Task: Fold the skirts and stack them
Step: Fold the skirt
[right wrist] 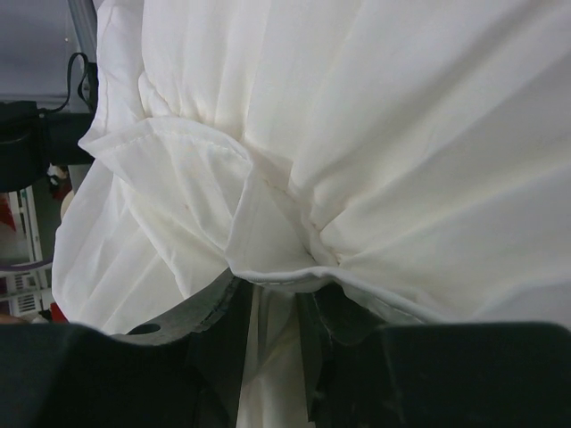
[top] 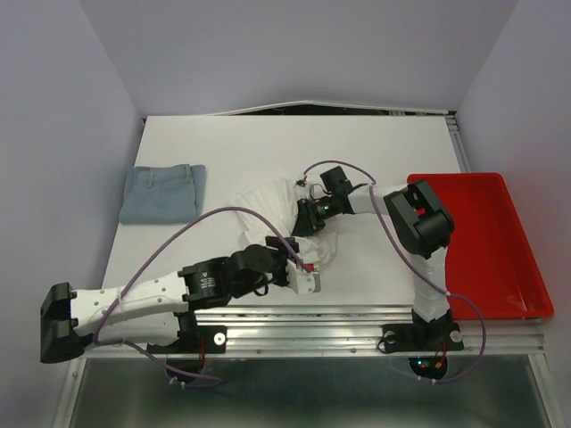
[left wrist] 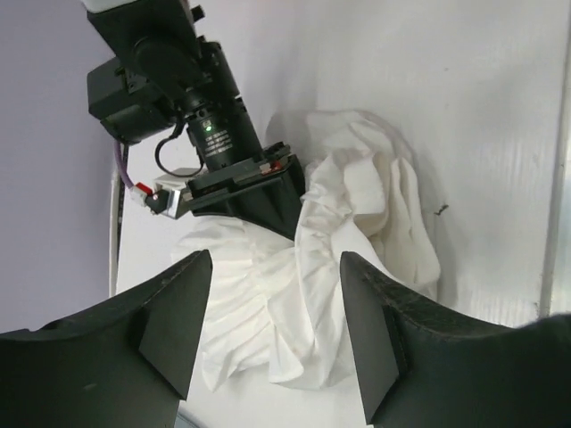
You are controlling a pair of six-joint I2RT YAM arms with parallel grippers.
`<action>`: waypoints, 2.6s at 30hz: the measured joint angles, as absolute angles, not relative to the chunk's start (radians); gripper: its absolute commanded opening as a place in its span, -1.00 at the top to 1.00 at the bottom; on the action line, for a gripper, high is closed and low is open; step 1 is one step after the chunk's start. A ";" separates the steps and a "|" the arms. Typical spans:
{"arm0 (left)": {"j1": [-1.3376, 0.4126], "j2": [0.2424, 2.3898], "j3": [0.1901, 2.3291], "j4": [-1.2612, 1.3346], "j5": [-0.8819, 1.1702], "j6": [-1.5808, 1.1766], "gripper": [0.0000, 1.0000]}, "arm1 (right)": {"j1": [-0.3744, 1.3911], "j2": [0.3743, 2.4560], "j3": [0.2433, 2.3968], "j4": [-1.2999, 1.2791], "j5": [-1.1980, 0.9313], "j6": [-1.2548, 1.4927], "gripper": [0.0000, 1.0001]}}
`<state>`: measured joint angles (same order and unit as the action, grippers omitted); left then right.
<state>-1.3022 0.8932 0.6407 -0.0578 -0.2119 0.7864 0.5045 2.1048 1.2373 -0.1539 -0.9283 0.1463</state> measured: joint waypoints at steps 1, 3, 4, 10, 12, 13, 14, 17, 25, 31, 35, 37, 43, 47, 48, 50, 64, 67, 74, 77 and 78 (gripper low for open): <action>-1.268 0.927 0.663 -0.055 -0.206 0.778 -0.16 | 0.504 2.107 1.239 -0.154 -0.934 0.146 0.34; -1.214 0.995 0.677 -0.035 -0.202 0.774 -0.06 | 0.504 2.114 1.243 -0.154 -0.943 0.147 0.35; -1.189 1.037 0.682 -0.018 -0.202 0.775 -0.04 | 0.504 2.115 1.243 -0.154 -0.947 0.147 0.35; -1.135 1.328 0.677 0.042 -0.187 0.788 0.19 | 0.504 2.116 1.245 -0.155 -0.948 0.147 0.35; -1.137 1.343 0.655 0.064 -0.163 0.796 0.29 | 0.504 2.119 1.249 -0.158 -0.949 0.148 0.35; -1.139 1.343 0.645 0.071 -0.158 0.800 0.32 | 0.504 2.121 1.251 -0.159 -0.951 0.150 0.35; -1.141 1.343 0.625 0.084 -0.146 0.809 0.36 | 0.503 2.122 1.252 -0.159 -0.952 0.150 0.35; -1.144 1.351 0.578 0.084 -0.123 0.830 0.05 | 0.503 2.127 1.256 -0.163 -0.958 0.151 0.35; -1.118 1.181 0.620 -0.083 -0.077 0.821 -0.89 | 0.503 2.149 1.277 -0.175 -0.983 0.150 0.35; -1.126 1.085 0.631 -0.186 -0.054 0.825 -0.97 | 0.503 2.157 1.282 -0.176 -0.992 0.154 0.35; -1.180 1.116 0.631 -0.210 -0.053 0.790 -0.97 | 0.503 2.165 1.287 -0.176 -1.003 0.158 0.35; -1.213 1.152 0.630 -0.201 -0.054 0.754 -0.97 | 0.503 2.167 1.288 -0.175 -1.007 0.161 0.35; -1.256 1.307 0.628 -0.102 -0.148 0.669 -0.97 | 0.503 2.168 1.288 -0.175 -1.008 0.162 0.36; -1.257 1.403 0.629 -0.011 -0.258 0.639 -0.81 | 0.503 2.168 1.288 -0.175 -1.008 0.161 0.37; -1.257 1.415 0.629 0.013 -0.276 0.635 -0.67 | 0.503 2.168 1.287 -0.175 -1.008 0.160 0.41; -1.257 1.437 0.628 0.051 -0.320 0.630 -0.51 | 0.503 2.168 1.286 -0.175 -1.007 0.157 0.42; -1.261 1.424 0.653 -0.061 -0.281 0.611 1.00 | 0.508 2.120 1.301 -0.260 -0.975 0.177 -0.23; -1.261 1.379 0.683 -0.144 -0.219 0.582 1.00 | 0.498 2.115 1.397 -0.314 -0.917 0.182 -0.24; -1.261 1.325 0.743 -0.337 -0.056 0.517 1.00 | 0.414 2.214 1.736 -0.357 -0.768 0.142 -0.07; -1.245 1.324 0.809 -0.422 0.026 0.506 1.00 | 0.396 2.274 1.780 -0.355 -0.747 0.139 0.00; -1.239 1.321 0.828 -0.442 0.052 0.505 1.00 | 0.396 2.285 1.779 -0.358 -0.748 0.139 0.00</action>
<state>-1.2388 1.3212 0.8280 -0.4419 0.0517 0.5053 0.3958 2.2848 1.7794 -0.3576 -0.7475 0.1390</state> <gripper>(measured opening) 0.204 0.518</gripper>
